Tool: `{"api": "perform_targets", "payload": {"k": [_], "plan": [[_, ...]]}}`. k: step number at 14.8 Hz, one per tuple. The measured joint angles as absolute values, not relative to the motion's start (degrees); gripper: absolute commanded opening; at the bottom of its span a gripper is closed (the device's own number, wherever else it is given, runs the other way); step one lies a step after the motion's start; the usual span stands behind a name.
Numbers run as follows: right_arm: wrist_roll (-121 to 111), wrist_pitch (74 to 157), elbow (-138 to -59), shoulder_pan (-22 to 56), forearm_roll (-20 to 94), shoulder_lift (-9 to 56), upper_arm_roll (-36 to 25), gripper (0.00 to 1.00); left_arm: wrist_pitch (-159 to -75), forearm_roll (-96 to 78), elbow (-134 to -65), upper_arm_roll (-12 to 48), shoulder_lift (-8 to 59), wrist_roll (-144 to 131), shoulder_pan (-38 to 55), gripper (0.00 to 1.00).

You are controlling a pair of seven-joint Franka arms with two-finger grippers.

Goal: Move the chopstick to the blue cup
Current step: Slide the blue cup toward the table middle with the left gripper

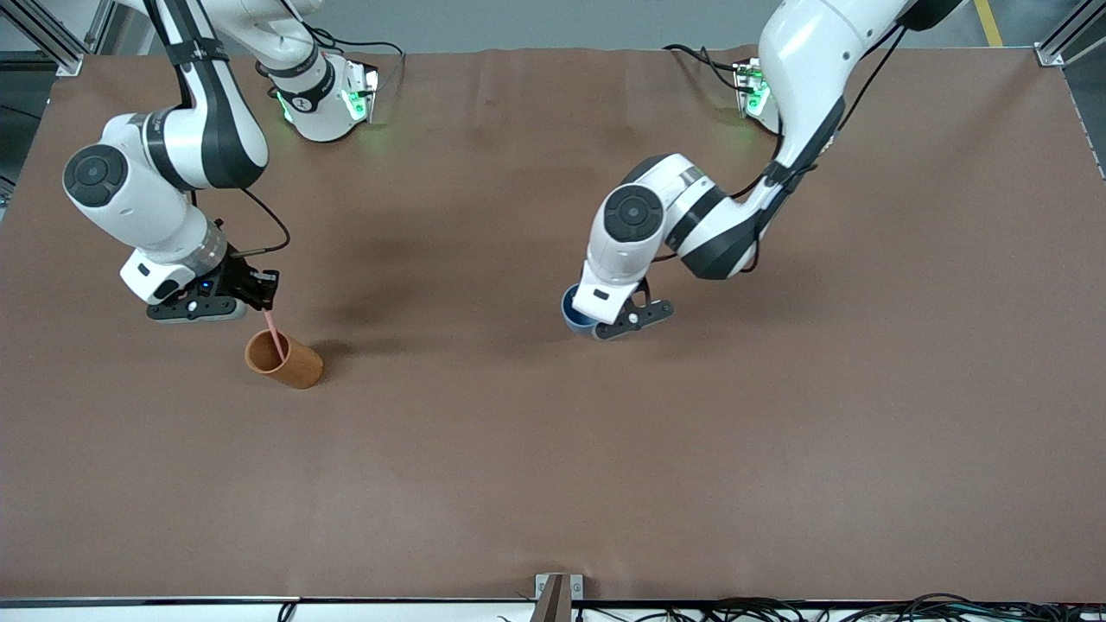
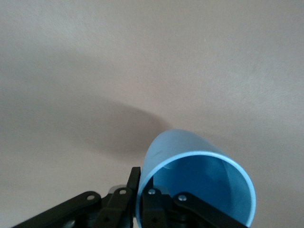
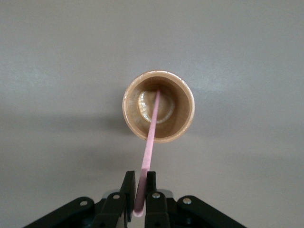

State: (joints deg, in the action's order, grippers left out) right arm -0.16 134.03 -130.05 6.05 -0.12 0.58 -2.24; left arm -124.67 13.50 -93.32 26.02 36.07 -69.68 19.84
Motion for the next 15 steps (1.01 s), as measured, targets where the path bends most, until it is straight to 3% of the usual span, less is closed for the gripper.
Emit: {"api": "perform_targets", "payload": {"k": [8,9,10,11,12,15], "plan": [[-0.06,134.02,-130.05,6.05,-0.12,0.4,-2.25,0.12,-127.67,17.15,-90.82,26.09,40.91,-74.13,21.43,0.07],[-0.06,134.02,-130.05,6.05,-0.12,0.4,-2.25,0.12,-128.31,17.19,-90.82,26.1,40.91,-74.53,21.69,0.21],[-0.05,134.01,-130.06,6.05,-0.12,0.4,-2.25,0.12,-128.65,17.19,-90.82,26.1,40.91,-74.74,21.86,0.46],[-0.04,134.01,-130.06,6.05,-0.12,0.4,-2.26,0.12,-128.88,17.19,-90.82,26.1,40.93,-74.78,21.9,0.79],[-0.03,134.01,-130.07,6.04,-0.12,0.4,-2.27,0.12,-129.05,17.22,-90.82,26.09,40.94,-74.78,21.87,1.0],[0.03,133.97,-130.07,6.04,-0.12,0.4,-2.31,0.04,-129.21,17.37,-90.72,26.06,40.92,-74.75,21.58,1.0]]}}
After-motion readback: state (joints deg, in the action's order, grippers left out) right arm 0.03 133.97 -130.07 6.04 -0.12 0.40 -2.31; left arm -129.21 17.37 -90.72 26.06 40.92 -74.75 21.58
